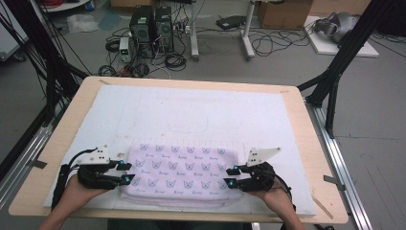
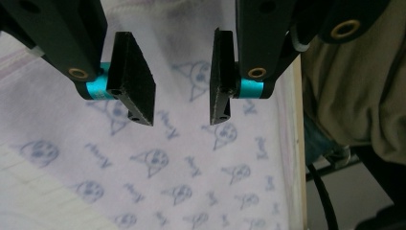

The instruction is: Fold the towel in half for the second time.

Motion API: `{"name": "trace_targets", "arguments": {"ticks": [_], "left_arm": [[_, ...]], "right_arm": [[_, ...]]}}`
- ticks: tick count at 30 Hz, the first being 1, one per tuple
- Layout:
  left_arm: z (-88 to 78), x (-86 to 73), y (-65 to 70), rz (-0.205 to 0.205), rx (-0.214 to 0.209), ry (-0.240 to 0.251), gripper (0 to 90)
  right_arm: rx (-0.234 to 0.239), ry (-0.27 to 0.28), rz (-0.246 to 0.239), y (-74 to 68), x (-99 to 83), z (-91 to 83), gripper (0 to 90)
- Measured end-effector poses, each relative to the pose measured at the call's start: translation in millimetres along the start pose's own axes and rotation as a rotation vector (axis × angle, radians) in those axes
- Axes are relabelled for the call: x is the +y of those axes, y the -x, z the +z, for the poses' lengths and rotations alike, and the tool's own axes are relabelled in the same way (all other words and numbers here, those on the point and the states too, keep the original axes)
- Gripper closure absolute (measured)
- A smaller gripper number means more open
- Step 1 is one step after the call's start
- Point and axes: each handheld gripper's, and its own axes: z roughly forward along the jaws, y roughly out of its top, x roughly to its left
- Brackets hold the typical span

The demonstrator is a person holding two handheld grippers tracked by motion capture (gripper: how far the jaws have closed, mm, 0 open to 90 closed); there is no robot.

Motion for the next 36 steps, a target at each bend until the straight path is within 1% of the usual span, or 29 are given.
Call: {"name": "trace_targets", "arguments": {"ticks": [3,5,6,9,11,12,14,16,18,20,21,22,25,27,29,30,32,33,34,36], "left_arm": [[2.6,-6.5,5.1,0.011,-0.003,-0.036,60.2],[3.5,-10.5,6.6,0.014,0.003,-0.055,60.4],[3.6,-12.3,6.6,0.019,0.004,-0.066,60.1],[2.3,-16.4,8.1,0.018,0.010,-0.066,58.5],[0.9,-18.0,10.3,0.016,0.007,-0.065,56.7],[0.0,-18.8,11.3,0.013,0.008,-0.064,55.3],[-0.5,-20.2,11.2,0.008,-0.004,-0.065,51.7],[0.2,-20.7,10.9,0.008,-0.004,-0.067,51.5],[1.6,-20.5,11.9,0.018,0.012,-0.067,55.3],[2.5,-20.3,13.6,0.027,0.027,-0.067,58.8],[1.9,-20.0,14.0,0.036,0.028,-0.071,62.1],[1.6,-19.9,14.3,0.034,0.027,-0.069,64.3],[-2.2,-20.0,13.9,0.028,0.020,-0.064,63.8],[-2.8,-21.1,13.6,0.025,0.020,-0.065,62.8],[-2.0,-22.8,14.5,0.025,0.025,-0.064,62.8],[-1.2,-23.6,15.0,0.033,0.029,-0.063,63.3],[-0.2,-23.8,16.6,0.037,0.042,-0.061,64.5],[0.0,-23.5,17.1,0.042,0.046,-0.061,66.6],[0.3,-23.2,17.5,0.050,0.047,-0.062,70.4],[1.8,-22.7,18.9,0.054,0.043,-0.064,78.9]], "right_arm": [[0.009,-0.021,-0.007,-5.0,-5.7,0.9,62.2],[-0.008,-0.041,-0.035,-8.1,-9.2,0.1,61.7],[-0.004,-0.045,-0.034,-9.1,-10.7,-0.3,61.6],[-0.001,-0.061,-0.038,-10.9,-17.6,-1.0,61.2],[0.000,-0.069,-0.044,-12.8,-23.3,-1.1,59.3],[0.004,-0.065,-0.043,-13.5,-24.9,-1.3,59.0],[0.013,-0.060,-0.052,-15.0,-27.6,-2.6,57.9],[0.013,-0.061,-0.058,-15.3,-28.6,-1.8,57.7],[0.013,-0.069,-0.056,-14.6,-29.0,0.5,58.1],[0.010,-0.065,-0.066,-15.2,-29.8,2.6,58.8],[0.005,-0.061,-0.067,-15.6,-30.1,2.6,58.9],[0.008,-0.059,-0.066,-15.9,-30.2,1.3,58.9],[0.008,-0.042,-0.069,-17.8,-30.3,-3.9,58.8],[-0.001,-0.049,-0.081,-18.8,-31.0,-4.2,58.8],[-0.005,-0.056,-0.081,-19.3,-32.8,-2.9,59.3],[-0.004,-0.054,-0.080,-18.8,-33.5,-2.0,59.9],[-0.002,-0.057,-0.070,-17.5,-33.6,-0.3,63.2],[-0.004,-0.064,-0.068,-17.6,-33.1,0.1,66.3],[-0.004,-0.066,-0.074,-17.4,-32.7,0.6,69.3],[-0.004,-0.077,-0.075,-17.3,-31.4,1.4,76.2]]}}
